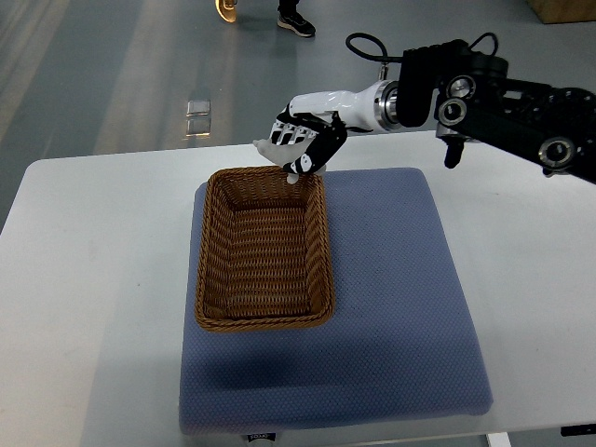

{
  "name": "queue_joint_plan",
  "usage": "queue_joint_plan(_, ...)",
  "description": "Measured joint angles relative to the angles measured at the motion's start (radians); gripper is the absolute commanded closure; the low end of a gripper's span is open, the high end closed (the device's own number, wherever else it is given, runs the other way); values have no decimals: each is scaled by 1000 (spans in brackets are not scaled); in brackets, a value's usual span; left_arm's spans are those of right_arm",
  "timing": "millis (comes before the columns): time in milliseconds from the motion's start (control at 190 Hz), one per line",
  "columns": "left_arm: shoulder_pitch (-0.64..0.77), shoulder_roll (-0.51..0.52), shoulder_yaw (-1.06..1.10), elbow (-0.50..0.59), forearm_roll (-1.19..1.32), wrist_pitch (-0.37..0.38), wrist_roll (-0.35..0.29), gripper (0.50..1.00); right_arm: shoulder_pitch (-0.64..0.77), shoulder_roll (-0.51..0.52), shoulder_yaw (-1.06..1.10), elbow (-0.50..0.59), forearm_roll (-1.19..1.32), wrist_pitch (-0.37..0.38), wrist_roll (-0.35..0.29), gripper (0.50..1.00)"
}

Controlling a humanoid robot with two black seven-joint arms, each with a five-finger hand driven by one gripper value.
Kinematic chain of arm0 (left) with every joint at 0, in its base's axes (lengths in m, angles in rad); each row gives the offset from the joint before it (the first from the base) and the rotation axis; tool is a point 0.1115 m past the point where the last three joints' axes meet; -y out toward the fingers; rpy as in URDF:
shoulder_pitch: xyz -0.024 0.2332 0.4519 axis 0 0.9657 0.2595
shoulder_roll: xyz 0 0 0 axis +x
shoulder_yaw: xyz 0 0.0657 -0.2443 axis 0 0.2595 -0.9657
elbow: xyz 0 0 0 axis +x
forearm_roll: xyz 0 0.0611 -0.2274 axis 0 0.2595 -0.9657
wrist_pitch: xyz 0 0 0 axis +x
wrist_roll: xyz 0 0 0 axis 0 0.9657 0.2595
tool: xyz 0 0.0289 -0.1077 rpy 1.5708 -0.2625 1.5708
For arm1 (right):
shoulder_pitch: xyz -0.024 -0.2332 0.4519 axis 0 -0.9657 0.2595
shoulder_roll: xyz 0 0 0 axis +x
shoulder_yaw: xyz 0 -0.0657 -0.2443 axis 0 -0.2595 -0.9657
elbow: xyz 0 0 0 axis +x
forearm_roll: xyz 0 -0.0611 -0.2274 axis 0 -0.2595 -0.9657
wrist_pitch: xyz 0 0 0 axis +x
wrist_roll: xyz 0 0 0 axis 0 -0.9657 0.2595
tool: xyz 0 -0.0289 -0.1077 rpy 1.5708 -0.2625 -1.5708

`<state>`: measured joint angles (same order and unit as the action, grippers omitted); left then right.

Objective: Place white bear in brown basket with right hand

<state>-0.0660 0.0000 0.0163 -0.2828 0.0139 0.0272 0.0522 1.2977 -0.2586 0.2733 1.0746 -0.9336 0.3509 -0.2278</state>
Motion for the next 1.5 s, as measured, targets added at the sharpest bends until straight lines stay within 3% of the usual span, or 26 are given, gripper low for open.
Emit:
queue_joint_plan(189, 0, 0, -1, 1, 0, 0, 0, 500, -29, 159, -29, -118, -46, -37, 7, 1000)
queue_joint_plan(373, 0, 0, -2, 1, 0, 1, 0, 500, -72, 235, -40, -175, -65, -72, 9, 1000)
queue_joint_plan(820, 0, 0, -1, 2, 0, 1, 0, 500, -193, 259, -37, -240, -128, -132, 11, 996)
queue_joint_plan(952, 0, 0, -1, 2, 0, 1, 0, 500, -210, 259, -36, -242, -131, -143, 11, 948)
queue_joint_plan(1030, 0, 0, -1, 2, 0, 0, 0, 500, -215, 259, -35, -242, -131, -147, 12, 834)
queue_joint_plan(1125, 0, 0, -1, 2, 0, 0, 0, 500, -221, 259, -33, -241, -131, -149, 12, 738)
queue_joint_plan(1251, 0, 0, -1, 2, 0, 0, 0, 500, -222, 259, -27, -239, -130, -151, 12, 677)
queue_joint_plan(1472, 0, 0, -1, 2, 0, 0, 0, 500, -219, 259, -21, -237, -129, -152, 12, 638)
queue_joint_plan(1498, 0, 0, -1, 2, 0, 0, 0, 500, -217, 259, -18, -237, -129, -152, 12, 607)
